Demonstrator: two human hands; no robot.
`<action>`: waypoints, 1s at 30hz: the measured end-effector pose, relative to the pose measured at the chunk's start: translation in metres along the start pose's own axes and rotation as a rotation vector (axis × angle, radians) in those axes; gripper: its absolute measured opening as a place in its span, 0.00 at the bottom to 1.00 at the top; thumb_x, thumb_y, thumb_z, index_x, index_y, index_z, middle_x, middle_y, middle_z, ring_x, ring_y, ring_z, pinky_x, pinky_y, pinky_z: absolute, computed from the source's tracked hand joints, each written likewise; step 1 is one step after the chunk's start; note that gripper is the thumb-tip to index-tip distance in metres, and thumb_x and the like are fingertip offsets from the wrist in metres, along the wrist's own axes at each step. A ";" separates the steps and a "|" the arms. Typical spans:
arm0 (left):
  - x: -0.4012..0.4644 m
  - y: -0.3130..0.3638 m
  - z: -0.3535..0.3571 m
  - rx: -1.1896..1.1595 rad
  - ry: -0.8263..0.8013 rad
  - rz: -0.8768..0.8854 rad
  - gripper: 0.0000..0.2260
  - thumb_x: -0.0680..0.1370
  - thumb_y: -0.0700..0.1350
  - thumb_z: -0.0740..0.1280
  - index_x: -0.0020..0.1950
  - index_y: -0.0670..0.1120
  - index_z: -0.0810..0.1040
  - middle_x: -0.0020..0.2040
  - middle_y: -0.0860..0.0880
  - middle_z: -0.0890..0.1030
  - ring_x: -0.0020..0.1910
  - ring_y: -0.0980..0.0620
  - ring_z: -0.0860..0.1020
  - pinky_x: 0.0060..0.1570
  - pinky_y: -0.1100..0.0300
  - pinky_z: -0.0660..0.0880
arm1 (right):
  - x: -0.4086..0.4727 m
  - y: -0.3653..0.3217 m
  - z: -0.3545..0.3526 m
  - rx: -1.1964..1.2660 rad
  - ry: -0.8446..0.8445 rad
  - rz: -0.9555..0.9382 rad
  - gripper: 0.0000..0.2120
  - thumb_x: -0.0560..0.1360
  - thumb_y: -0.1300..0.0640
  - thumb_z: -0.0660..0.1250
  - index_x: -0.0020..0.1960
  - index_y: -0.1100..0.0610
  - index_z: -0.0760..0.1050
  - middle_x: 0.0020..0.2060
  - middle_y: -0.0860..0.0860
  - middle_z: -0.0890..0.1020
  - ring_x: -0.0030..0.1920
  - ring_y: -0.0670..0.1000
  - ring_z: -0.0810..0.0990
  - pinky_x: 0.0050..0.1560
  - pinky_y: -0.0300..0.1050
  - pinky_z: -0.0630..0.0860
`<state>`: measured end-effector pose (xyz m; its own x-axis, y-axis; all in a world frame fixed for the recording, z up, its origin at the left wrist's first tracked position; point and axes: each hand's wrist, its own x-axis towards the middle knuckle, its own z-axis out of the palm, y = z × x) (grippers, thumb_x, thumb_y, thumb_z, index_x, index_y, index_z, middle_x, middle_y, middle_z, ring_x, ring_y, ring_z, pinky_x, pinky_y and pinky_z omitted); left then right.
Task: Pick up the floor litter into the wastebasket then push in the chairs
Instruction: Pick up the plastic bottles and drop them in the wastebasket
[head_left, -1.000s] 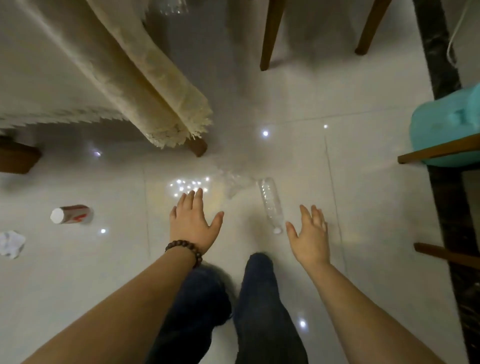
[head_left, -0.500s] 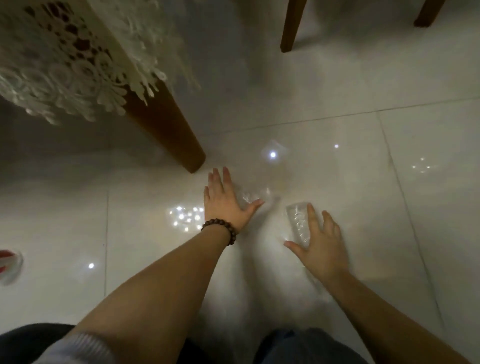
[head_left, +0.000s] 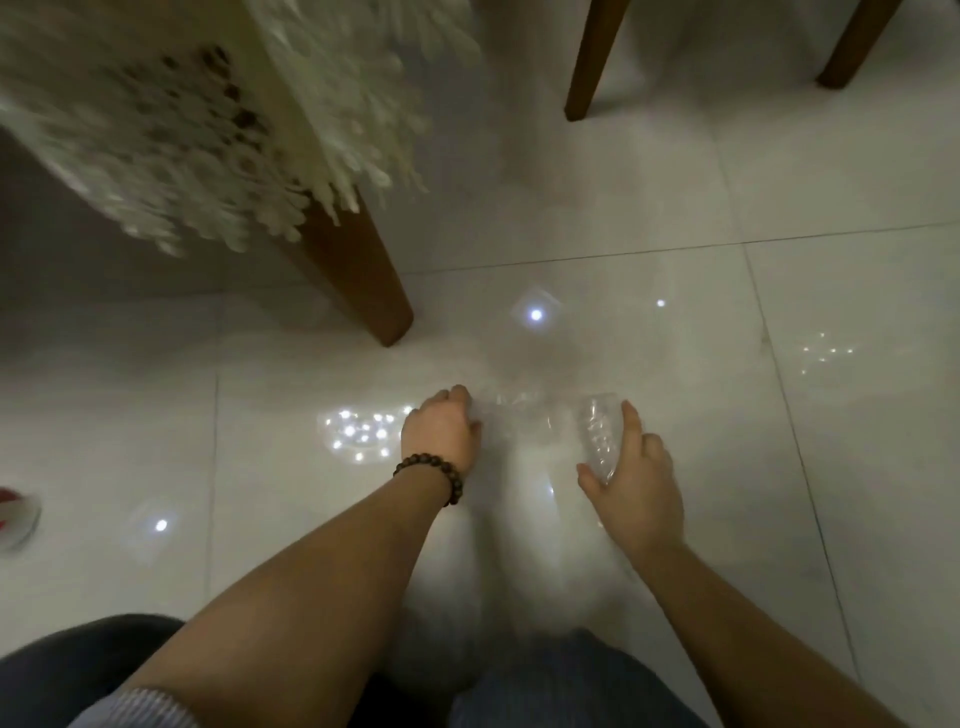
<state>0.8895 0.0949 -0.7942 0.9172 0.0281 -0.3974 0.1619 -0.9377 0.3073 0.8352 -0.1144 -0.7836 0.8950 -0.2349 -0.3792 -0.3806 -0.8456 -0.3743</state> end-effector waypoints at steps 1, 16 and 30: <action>-0.012 0.002 -0.022 -0.040 0.023 -0.008 0.12 0.77 0.48 0.64 0.57 0.43 0.72 0.52 0.44 0.78 0.50 0.43 0.77 0.50 0.52 0.75 | -0.007 -0.013 -0.014 0.002 0.003 -0.017 0.43 0.69 0.49 0.72 0.76 0.53 0.51 0.56 0.60 0.73 0.56 0.59 0.72 0.55 0.54 0.72; -0.313 0.040 -0.395 -0.282 0.220 -0.364 0.11 0.77 0.54 0.64 0.52 0.48 0.74 0.46 0.50 0.79 0.42 0.50 0.77 0.41 0.57 0.75 | -0.233 -0.252 -0.340 -0.083 -0.171 -0.479 0.40 0.71 0.45 0.68 0.76 0.48 0.49 0.61 0.53 0.71 0.59 0.55 0.70 0.57 0.50 0.73; -0.581 -0.013 -0.525 -0.425 0.600 -0.914 0.10 0.77 0.55 0.64 0.51 0.49 0.73 0.44 0.52 0.78 0.41 0.50 0.75 0.37 0.58 0.71 | -0.415 -0.418 -0.413 -0.200 -0.303 -1.081 0.41 0.70 0.45 0.68 0.75 0.47 0.49 0.61 0.53 0.71 0.59 0.56 0.69 0.58 0.52 0.71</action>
<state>0.5451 0.2727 -0.1134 0.4032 0.8965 -0.1834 0.8539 -0.2966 0.4277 0.7191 0.1385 -0.1204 0.6283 0.7654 -0.1392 0.6239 -0.6026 -0.4976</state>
